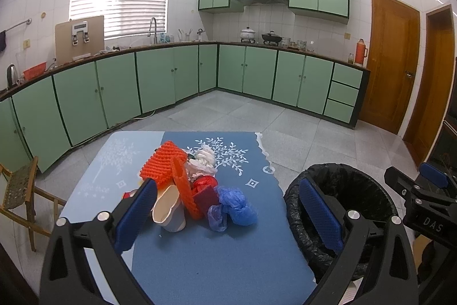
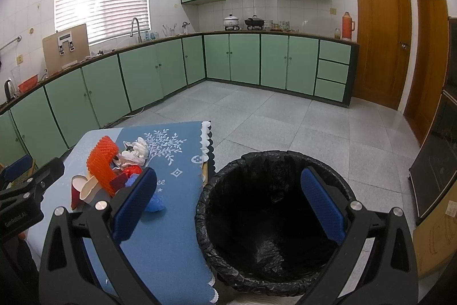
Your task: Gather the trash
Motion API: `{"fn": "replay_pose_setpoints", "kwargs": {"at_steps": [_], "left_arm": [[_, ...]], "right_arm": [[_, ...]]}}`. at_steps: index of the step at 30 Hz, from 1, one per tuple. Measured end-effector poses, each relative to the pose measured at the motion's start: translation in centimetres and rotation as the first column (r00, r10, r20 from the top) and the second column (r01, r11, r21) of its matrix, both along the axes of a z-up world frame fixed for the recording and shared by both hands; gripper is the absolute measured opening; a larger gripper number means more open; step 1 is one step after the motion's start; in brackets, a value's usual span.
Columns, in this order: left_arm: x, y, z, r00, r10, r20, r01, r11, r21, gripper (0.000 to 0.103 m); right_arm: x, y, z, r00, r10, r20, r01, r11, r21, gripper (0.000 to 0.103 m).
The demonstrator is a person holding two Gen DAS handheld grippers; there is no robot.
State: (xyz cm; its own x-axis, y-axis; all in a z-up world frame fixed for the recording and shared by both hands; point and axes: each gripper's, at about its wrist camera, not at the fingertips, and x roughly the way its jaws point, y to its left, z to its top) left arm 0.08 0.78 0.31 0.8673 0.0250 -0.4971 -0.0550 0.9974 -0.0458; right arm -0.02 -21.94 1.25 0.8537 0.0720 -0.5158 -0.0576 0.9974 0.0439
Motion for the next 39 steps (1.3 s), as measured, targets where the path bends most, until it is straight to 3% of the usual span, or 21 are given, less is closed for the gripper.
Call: {"fn": "replay_pose_setpoints", "kwargs": {"at_steps": [8,12,20,24,32,37,39], "left_arm": [[0.4,0.9,-0.8,1.0,0.02,-0.01,-0.02,1.0,0.005,0.097],[0.9,3.0,-1.9,0.998,0.065,0.006,-0.065,0.997,0.046,0.097],[1.9,9.5,-6.4,0.983,0.178,-0.034,-0.176,0.982,0.07,0.097],[2.6,10.9,-8.6,0.976,0.21,-0.056,-0.204,0.974,0.095,0.097],[3.6,11.9,-11.9,0.973,0.198,-0.117,-0.19,0.979,0.077,0.091],[4.5,11.8,-13.0,0.974,0.182,-0.135,-0.174,0.983,0.063,0.089],[4.9,11.7,-13.3,0.974,0.178,-0.141,-0.172,0.983,0.057,0.088]], "right_arm": [[1.1,1.3,-1.0,1.0,0.024,-0.007,-0.024,1.0,0.003,0.098],[2.5,3.1,-2.0,0.998,0.061,-0.011,-0.061,0.998,0.005,0.098],[6.3,9.1,-6.7,0.985,0.165,-0.052,-0.166,0.986,-0.011,0.098],[8.2,12.0,-9.6,0.974,0.209,-0.085,-0.212,0.977,-0.03,0.097],[12.4,15.4,-15.2,0.934,0.288,-0.21,-0.299,0.954,-0.02,0.074],[13.5,16.2,-16.8,0.91,0.332,-0.25,-0.343,0.939,0.001,0.064],[13.7,16.4,-17.2,0.897,0.354,-0.264,-0.363,0.932,0.013,0.055]]}}
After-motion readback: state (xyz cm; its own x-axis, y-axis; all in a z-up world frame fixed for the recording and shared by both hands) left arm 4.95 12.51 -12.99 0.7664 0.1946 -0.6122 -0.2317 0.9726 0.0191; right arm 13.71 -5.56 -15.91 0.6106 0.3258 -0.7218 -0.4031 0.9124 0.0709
